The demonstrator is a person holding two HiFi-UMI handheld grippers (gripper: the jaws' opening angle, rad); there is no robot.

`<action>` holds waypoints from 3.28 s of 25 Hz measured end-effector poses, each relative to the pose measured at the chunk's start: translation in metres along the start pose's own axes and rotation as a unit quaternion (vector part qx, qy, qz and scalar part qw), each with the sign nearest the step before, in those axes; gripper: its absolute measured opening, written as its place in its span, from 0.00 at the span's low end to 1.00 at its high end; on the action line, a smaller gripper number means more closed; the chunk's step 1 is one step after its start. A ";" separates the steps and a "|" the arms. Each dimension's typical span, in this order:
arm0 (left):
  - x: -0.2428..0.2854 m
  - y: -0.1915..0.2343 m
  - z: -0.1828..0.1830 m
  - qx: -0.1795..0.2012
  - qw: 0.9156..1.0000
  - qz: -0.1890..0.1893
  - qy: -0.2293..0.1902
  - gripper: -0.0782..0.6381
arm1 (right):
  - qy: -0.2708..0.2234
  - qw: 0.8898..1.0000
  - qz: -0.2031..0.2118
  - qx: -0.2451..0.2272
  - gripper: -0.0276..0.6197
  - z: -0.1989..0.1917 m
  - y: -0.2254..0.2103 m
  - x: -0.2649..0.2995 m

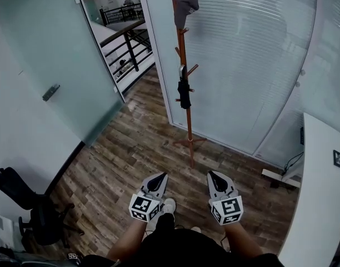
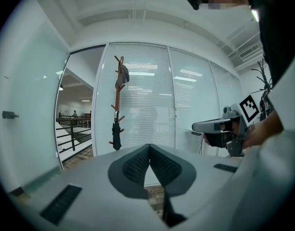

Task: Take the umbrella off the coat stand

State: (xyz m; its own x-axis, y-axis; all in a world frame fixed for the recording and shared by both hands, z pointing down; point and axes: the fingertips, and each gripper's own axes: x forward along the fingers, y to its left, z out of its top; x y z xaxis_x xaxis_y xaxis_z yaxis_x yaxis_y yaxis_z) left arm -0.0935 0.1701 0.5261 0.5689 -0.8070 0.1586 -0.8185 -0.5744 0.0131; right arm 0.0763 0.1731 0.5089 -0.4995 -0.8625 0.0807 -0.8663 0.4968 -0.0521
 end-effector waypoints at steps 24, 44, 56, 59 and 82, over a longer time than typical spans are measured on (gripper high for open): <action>0.154 0.150 0.020 0.018 0.999 -0.027 0.008 0.13 | 0.020 0.999 -0.023 -0.026 0.05 0.020 -0.068 0.208; 0.228 0.208 0.013 0.006 0.997 -0.072 0.012 0.13 | 0.035 0.997 -0.063 -0.034 0.05 0.018 -0.088 0.290; 0.299 0.200 0.001 0.005 0.998 -0.059 0.030 0.13 | 0.058 0.996 -0.058 -0.024 0.05 -0.002 -0.144 0.302; 0.320 0.205 -0.002 0.003 0.998 -0.051 0.037 0.14 | 0.065 0.996 -0.046 -0.027 0.05 -0.006 -0.157 0.314; 0.458 0.244 -0.024 -0.042 0.993 0.038 0.100 0.58 | 0.108 0.994 0.011 0.010 0.05 -0.047 -0.214 0.354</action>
State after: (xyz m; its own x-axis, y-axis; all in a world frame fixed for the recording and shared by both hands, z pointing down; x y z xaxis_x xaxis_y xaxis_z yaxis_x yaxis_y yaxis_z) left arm -0.0345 -0.3367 0.6260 0.4853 -0.7991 0.3548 -0.8668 -0.4930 0.0752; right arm 0.0845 -0.2344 0.5956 -0.5091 -0.8103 0.2903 -0.8563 0.5110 -0.0755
